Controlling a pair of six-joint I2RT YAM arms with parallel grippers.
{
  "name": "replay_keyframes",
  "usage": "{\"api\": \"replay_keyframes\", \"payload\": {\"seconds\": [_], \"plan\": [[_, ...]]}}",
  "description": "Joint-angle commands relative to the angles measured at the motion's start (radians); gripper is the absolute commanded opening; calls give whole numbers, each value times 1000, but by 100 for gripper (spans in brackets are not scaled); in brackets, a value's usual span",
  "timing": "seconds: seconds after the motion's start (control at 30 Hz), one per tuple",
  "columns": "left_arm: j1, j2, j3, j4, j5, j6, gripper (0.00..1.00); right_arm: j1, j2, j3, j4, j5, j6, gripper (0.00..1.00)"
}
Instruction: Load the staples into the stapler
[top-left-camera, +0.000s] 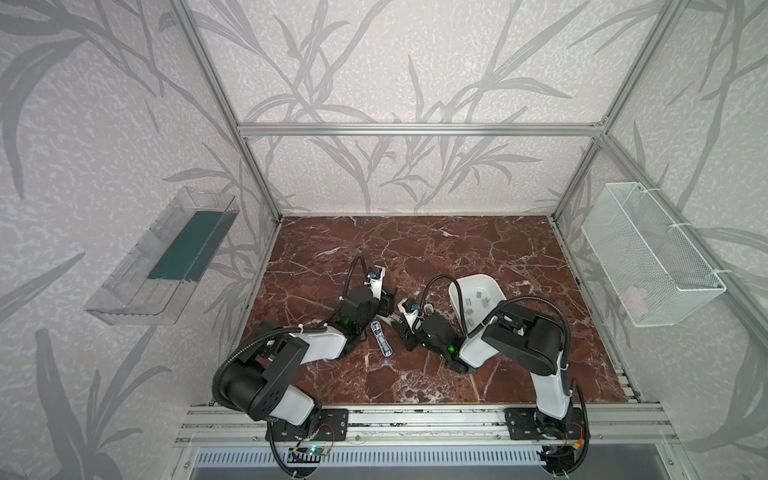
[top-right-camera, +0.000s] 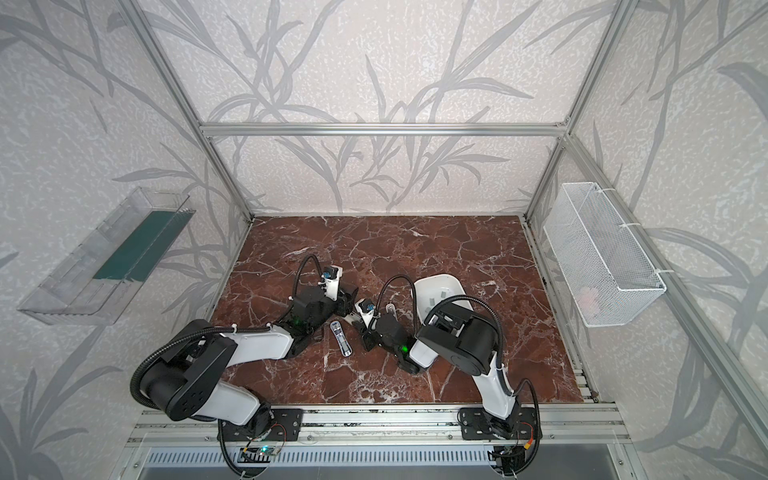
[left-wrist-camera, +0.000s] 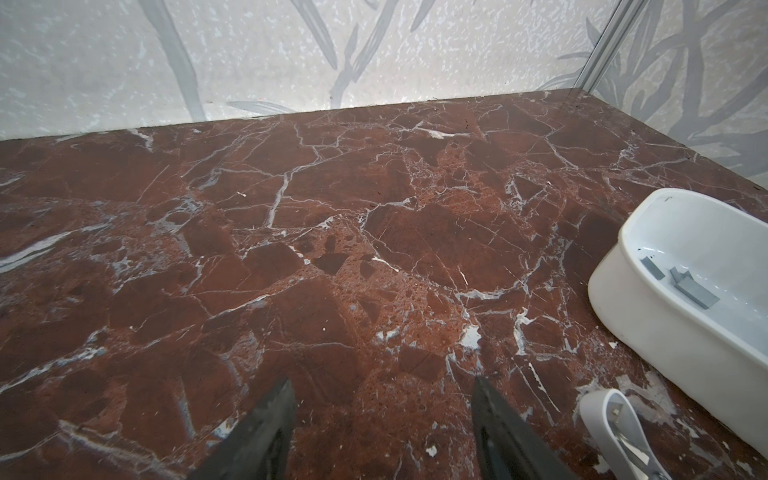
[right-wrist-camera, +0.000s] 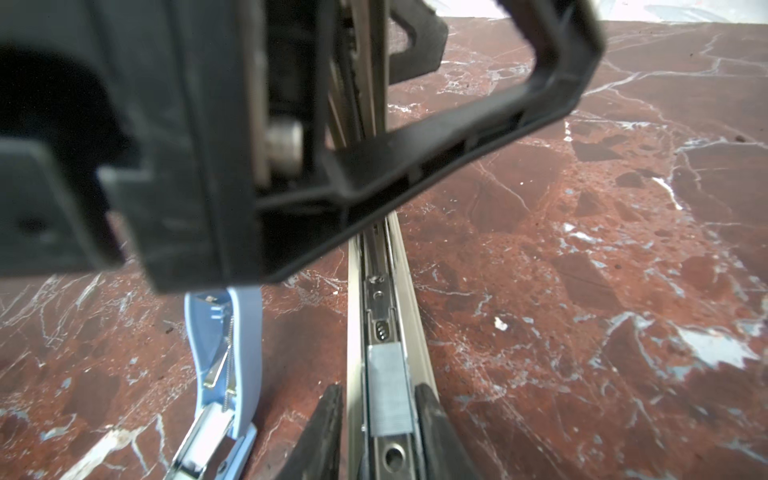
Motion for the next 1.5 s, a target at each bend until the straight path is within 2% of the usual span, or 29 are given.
{"api": "replay_keyframes", "payload": {"seconds": [0.0, 0.37, 0.5, 0.6, 1.03, 1.13, 1.2, 1.47], "plan": [[-6, 27, -24, -42, -10, -3, 67, -1, 19, -25, 66, -2, -4, 30], [-25, 29, -20, -45, -7, 13, 69, -1, 23, -33, 95, -27, -11, 21], [-25, 2, -16, -63, 36, -2, 73, -1, 24, -32, 95, -24, -12, 18], [-28, -24, -17, -75, 49, -7, 80, -1, 27, -32, 96, -22, -12, 17], [-29, -61, -13, -121, 8, -15, 94, -1, 28, -39, 118, -25, -9, 17], [-29, -88, 5, -169, -6, -16, 98, -1, 28, -45, 129, -22, -10, 20], [-29, -101, 17, -193, -7, -17, 99, -1, 30, -47, 137, -23, -9, 23], [-28, -129, 20, -195, 15, -27, 99, -2, 35, -55, 158, -24, -11, 23]]}}
